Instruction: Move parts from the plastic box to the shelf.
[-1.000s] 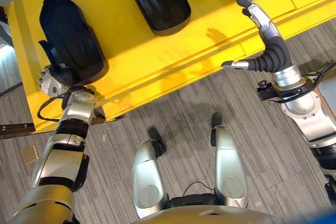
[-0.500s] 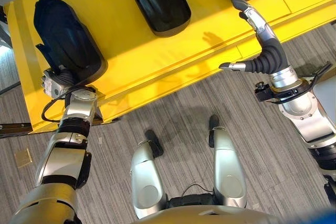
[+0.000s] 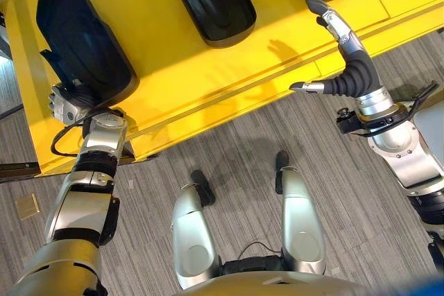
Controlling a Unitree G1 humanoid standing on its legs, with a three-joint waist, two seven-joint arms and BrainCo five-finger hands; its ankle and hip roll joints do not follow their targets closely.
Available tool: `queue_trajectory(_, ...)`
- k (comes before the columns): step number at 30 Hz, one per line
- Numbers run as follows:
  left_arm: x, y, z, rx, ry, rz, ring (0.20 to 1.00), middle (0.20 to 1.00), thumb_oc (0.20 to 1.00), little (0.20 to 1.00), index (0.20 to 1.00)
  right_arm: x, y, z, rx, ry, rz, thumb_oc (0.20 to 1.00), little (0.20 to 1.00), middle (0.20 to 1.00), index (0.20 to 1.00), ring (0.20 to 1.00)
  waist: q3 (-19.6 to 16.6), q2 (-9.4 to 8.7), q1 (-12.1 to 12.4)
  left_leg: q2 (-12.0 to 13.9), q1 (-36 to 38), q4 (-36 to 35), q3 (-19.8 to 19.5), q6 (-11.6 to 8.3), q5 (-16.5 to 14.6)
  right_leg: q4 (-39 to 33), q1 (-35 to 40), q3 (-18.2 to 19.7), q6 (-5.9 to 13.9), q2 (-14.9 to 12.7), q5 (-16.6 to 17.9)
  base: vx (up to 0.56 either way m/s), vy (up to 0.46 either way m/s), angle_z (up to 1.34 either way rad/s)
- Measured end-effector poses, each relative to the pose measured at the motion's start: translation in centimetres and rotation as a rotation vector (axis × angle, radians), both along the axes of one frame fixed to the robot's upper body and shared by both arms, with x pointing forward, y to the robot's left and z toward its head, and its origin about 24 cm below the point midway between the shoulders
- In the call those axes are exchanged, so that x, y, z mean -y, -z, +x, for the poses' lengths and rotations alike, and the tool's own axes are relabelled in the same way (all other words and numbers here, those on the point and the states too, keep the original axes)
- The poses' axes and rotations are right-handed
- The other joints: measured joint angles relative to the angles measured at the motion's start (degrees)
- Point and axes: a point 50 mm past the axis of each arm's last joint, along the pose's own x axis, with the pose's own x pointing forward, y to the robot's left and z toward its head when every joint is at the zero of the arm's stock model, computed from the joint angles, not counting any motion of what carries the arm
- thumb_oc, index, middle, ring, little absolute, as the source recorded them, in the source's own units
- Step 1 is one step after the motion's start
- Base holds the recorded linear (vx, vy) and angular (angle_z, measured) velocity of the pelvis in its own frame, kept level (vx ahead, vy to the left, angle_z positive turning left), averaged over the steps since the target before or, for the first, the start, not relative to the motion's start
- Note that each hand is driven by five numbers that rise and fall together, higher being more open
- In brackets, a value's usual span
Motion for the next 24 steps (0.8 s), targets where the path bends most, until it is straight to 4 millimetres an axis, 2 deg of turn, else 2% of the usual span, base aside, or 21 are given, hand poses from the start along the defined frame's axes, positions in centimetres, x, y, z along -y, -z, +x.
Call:
queue_trajectory(3, 0.09, -0.17, 0.07, -0.026, 0.010, 0.057, 0.200, 0.200, 0.200, 0.200, 0.200, -0.01, 0.01, 0.00, 0.000, 0.000, 0.000, 1.000, 1.000, 1.000, 1.000, 1.000, 0.0, 0.00, -0.3, 0.0, 0.0, 0.0, 0.1, 0.00, 0.0, 0.1, -0.2, 0.1, 0.00, 0.0, 0.0, 0.00, 0.006, -0.01)
queue_trajectory(14, 0.00, -0.18, 0.16, -0.049, 0.028, 0.046, 0.200, 0.200, 0.200, 0.200, 0.200, -0.02, 0.02, -0.01, 0.000, -0.002, -0.001, 1.000, 1.000, 1.000, 1.000, 1.000, 0.0, 0.01, -0.6, 0.0, 0.0, 0.4, 0.1, -0.01, 0.0, 0.9, -0.4, 0.1, -0.18, 0.0, -0.1, 0.00, 0.000, 0.00)
queue_trajectory(15, 0.00, -0.14, 0.15, -0.051, 0.029, 0.044, 0.278, 0.278, 0.278, 0.278, 0.278, -0.03, 0.02, -0.01, -0.001, -0.002, -0.002, 1.000, 1.000, 1.000, 1.000, 1.000, 0.0, 0.01, -0.6, 0.0, 0.0, 0.5, 0.1, 0.00, 0.0, 0.9, -0.4, 0.1, -0.20, 0.0, -0.2, 0.00, 0.000, 0.00)
queue_trajectory(16, -0.01, -0.11, 0.15, -0.052, 0.030, 0.042, 0.611, 0.611, 0.611, 0.611, 0.611, -0.03, 0.02, -0.01, -0.001, -0.002, -0.002, 1.000, 1.000, 1.000, 1.000, 1.000, 0.0, 0.01, -0.6, 0.0, 0.0, 0.5, 0.0, 0.00, 0.0, 0.9, -0.4, 0.1, -0.20, -0.1, -0.2, 0.00, 0.000, 0.00)
queue_trajectory(17, -0.01, -0.13, 0.17, -0.041, 0.033, 0.030, 1.000, 1.000, 1.000, 1.000, 1.000, -0.03, 0.02, -0.01, -0.001, -0.002, -0.002, 1.000, 1.000, 1.000, 1.000, 1.000, 0.0, 0.01, -0.6, 0.0, 0.0, 0.6, 0.0, 0.00, 0.0, 1.0, -0.4, 0.1, -0.21, -0.1, -0.2, 0.00, 0.000, 0.00)
queue_trajectory(24, -0.10, -0.13, 0.17, -0.014, 0.035, -0.012, 1.000, 1.000, 1.000, 1.000, 1.000, -0.13, 0.12, -0.01, -0.004, -0.005, -0.005, 1.000, 1.000, 1.000, 1.000, 1.000, 0.0, 0.01, -0.5, 0.1, 0.0, 0.5, 0.0, -0.27, -0.2, 0.8, -0.4, 0.2, -0.19, -0.1, -0.2, 0.00, 0.000, 0.00)
